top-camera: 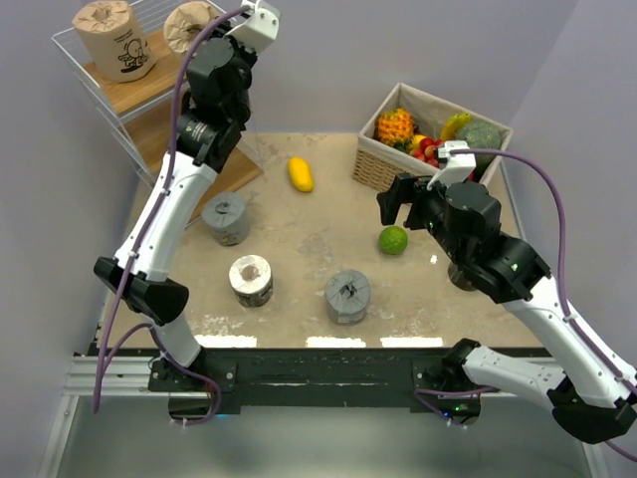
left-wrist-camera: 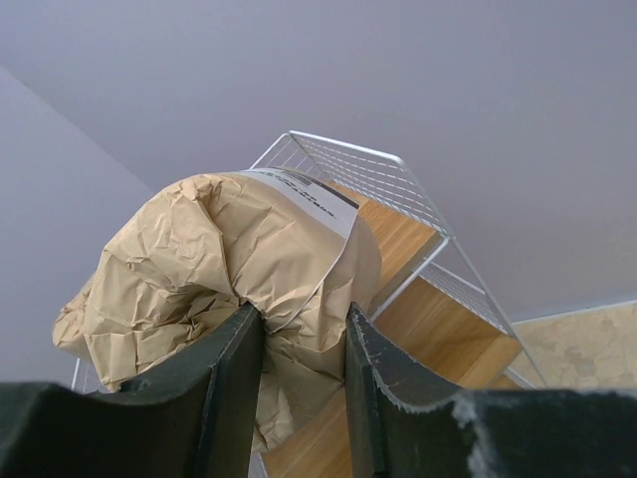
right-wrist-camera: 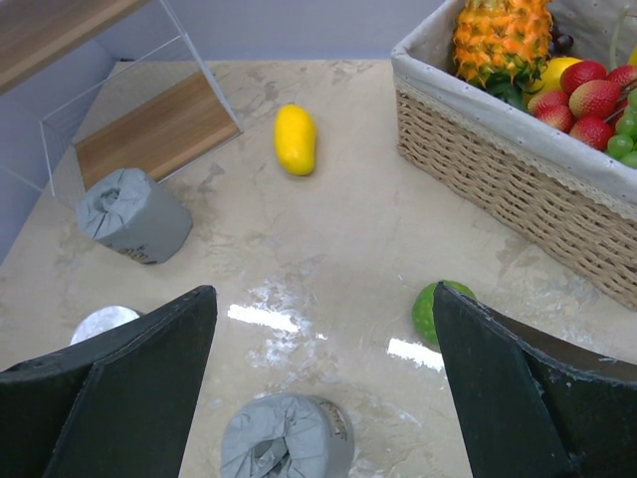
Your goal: Place and organize the paper towels onto the shelf
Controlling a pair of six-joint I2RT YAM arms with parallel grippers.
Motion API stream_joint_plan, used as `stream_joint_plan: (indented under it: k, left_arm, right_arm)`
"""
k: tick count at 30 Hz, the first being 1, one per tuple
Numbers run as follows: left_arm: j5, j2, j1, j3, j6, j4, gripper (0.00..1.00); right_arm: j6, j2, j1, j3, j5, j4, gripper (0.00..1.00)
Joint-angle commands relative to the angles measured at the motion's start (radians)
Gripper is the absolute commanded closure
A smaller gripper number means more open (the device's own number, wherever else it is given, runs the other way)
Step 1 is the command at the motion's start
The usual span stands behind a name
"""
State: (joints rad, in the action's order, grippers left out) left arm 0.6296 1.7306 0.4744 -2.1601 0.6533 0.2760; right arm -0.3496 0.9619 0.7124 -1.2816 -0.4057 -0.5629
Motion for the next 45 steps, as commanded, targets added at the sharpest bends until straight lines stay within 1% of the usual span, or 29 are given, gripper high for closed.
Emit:
stream_joint_plan:
  k: [1,5,9,12,18,20,23,26,30,39,42,45]
  left_arm:
    - [0.007,0.018,-0.025,-0.058,0.069,-0.107,0.61]
    - [-0.018,0.018,-0.062,-0.023,0.062,-0.119,0.61]
    - [-0.031,0.043,-0.095,-0.024,0.071,-0.135,0.6]
    - [-0.068,0.056,-0.129,-0.029,0.072,-0.149,0.59]
    - [-0.096,0.093,-0.149,-0.061,0.057,-0.164,0.5]
    - [-0.093,0.106,-0.151,-0.067,0.069,-0.184,0.44]
    - [-0.056,0.121,-0.154,-0.072,0.103,-0.239,0.39]
    - [-0.076,0.124,-0.154,-0.099,0.092,-0.253,0.34]
    - [-0.1,0.129,-0.154,-0.144,0.078,-0.247,0.32]
    - [-0.133,0.119,-0.151,-0.161,0.032,-0.189,0.31]
    - [-0.139,0.103,-0.148,-0.15,0.008,-0.163,0.31]
    - [-0.149,0.063,-0.14,-0.097,-0.017,-0.161,0.31]
  right_arm:
    - [0.006,-0.014,0.001,-0.045,0.008,0.015,0.07]
    - [0.003,-0.006,0.002,-0.05,0.015,0.017,0.07]
    - [0.003,-0.002,0.001,-0.064,0.021,0.012,0.07]
    - [0.001,-0.002,0.002,-0.068,0.022,0.014,0.07]
    - [0.006,0.014,0.002,-0.09,0.022,0.011,0.07]
    - [0.008,0.017,0.001,-0.093,0.027,0.011,0.07]
    - [0.006,0.023,0.001,-0.093,0.036,0.018,0.07]
    - [0.011,0.031,0.001,-0.101,0.039,0.011,0.07]
    - [0.017,0.031,0.002,-0.105,0.033,0.012,0.07]
    - [0.014,0.034,0.002,-0.114,0.038,0.014,0.07]
    - [0.011,0.035,0.002,-0.111,0.044,0.017,0.07]
    - [0.008,0.037,0.002,-0.108,0.051,0.024,0.07]
